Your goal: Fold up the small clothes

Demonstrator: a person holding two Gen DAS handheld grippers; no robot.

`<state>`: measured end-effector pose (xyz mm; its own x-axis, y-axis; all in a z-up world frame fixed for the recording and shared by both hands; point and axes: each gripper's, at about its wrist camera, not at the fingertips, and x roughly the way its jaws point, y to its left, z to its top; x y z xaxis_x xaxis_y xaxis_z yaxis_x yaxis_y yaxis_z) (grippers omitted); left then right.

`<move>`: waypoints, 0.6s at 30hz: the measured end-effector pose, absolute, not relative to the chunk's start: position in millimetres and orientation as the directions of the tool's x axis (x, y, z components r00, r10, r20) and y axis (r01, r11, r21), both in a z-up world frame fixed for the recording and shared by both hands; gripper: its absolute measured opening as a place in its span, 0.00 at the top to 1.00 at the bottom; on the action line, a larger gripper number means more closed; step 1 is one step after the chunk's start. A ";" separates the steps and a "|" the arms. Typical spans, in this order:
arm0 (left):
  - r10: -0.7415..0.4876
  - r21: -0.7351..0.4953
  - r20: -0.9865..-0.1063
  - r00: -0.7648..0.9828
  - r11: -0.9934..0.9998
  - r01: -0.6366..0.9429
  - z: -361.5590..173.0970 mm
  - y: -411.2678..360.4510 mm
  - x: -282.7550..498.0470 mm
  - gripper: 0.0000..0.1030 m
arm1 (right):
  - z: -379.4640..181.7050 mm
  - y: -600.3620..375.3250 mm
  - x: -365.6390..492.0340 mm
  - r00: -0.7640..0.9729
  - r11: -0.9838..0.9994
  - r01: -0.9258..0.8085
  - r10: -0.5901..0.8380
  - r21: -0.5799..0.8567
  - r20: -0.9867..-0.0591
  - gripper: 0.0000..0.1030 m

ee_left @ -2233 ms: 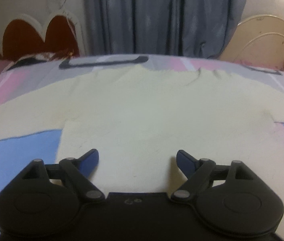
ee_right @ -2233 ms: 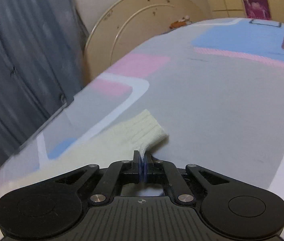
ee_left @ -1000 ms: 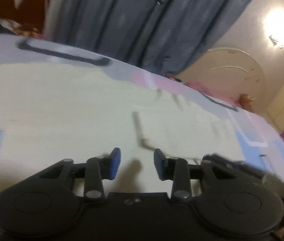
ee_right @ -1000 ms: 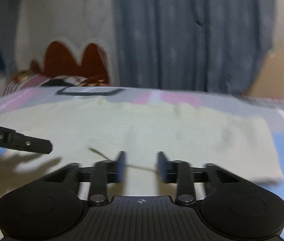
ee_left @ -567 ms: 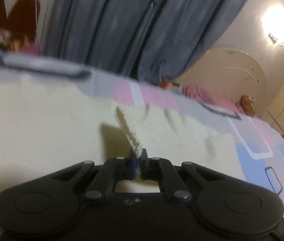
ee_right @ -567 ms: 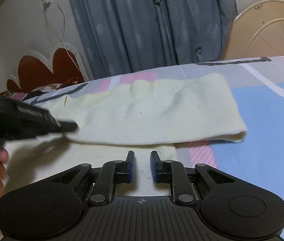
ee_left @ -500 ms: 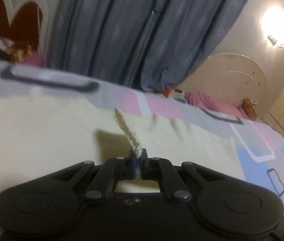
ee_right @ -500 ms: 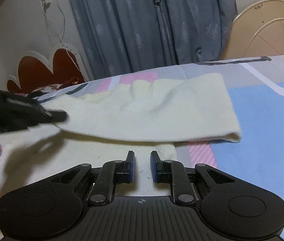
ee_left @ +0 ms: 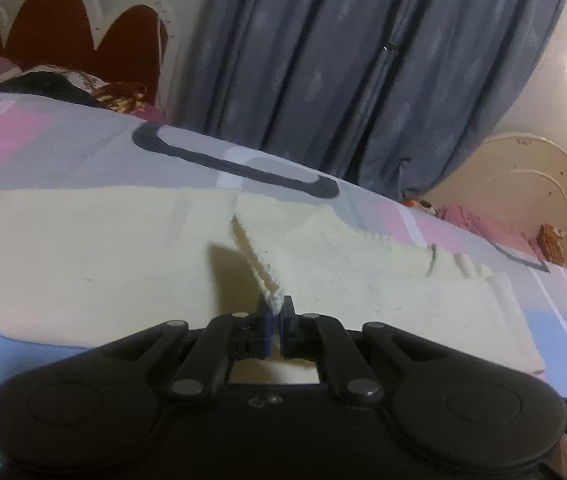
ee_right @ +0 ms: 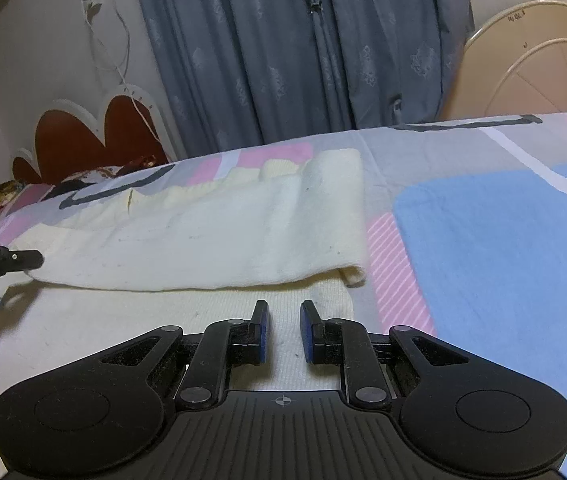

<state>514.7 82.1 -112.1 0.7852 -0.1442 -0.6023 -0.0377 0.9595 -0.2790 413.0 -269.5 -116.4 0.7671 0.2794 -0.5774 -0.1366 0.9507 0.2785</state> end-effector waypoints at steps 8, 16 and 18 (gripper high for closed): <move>-0.125 -0.256 -0.619 0.776 0.965 -0.049 -120.1 90.1 520.6 0.97 | -116.4 -267.2 412.4 0.768 0.952 -0.136 0.276 0.273 -0.578 0.83; -0.118 -0.222 -0.645 0.755 0.974 -0.038 -131.0 86.5 524.1 0.88 | -116.0 -267.4 412.1 0.768 0.951 -0.135 0.277 0.277 -0.578 0.83; -0.105 -0.221 -0.642 0.760 0.974 -0.052 -126.6 90.6 521.6 0.76 | -110.7 -271.0 407.9 0.791 0.948 -0.129 0.276 0.292 -0.546 0.83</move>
